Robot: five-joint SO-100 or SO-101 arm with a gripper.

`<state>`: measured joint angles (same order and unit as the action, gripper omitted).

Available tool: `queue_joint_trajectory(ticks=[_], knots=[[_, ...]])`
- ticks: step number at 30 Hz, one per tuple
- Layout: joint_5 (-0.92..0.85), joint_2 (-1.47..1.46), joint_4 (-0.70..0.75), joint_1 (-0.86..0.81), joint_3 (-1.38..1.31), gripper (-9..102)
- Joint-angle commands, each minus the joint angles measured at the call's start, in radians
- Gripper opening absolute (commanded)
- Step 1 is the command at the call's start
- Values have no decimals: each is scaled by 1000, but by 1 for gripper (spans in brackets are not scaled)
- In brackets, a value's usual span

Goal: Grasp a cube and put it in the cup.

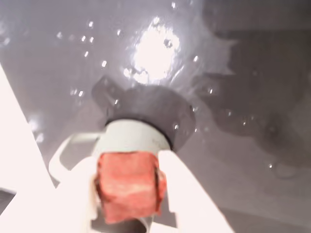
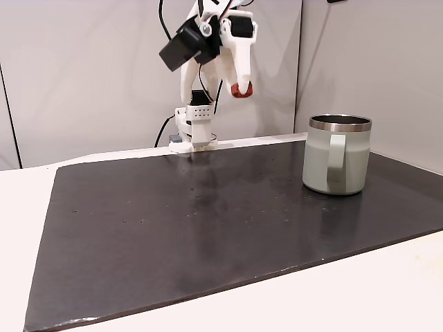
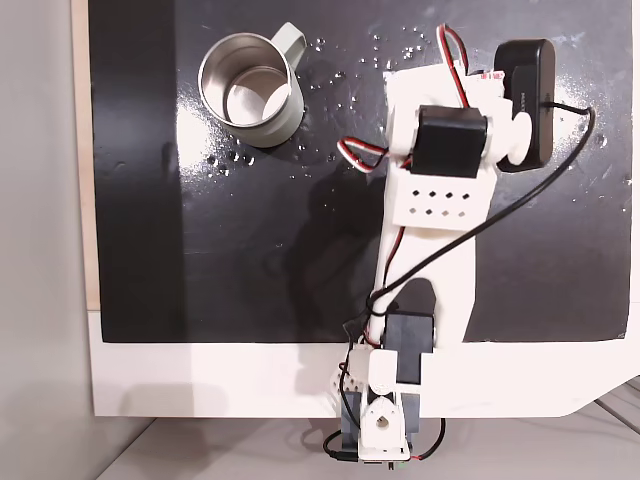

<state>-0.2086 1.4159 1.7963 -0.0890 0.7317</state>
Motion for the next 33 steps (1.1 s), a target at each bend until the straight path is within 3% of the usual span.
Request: queue_joint_trajectory(ticks=[1,11,25,33], knots=[[8,97,3,8,2,9],[58,-63,3,104,-216,8],[167,-198,-29,420,-396,8],[160,-296,-31,453,-428,8]])
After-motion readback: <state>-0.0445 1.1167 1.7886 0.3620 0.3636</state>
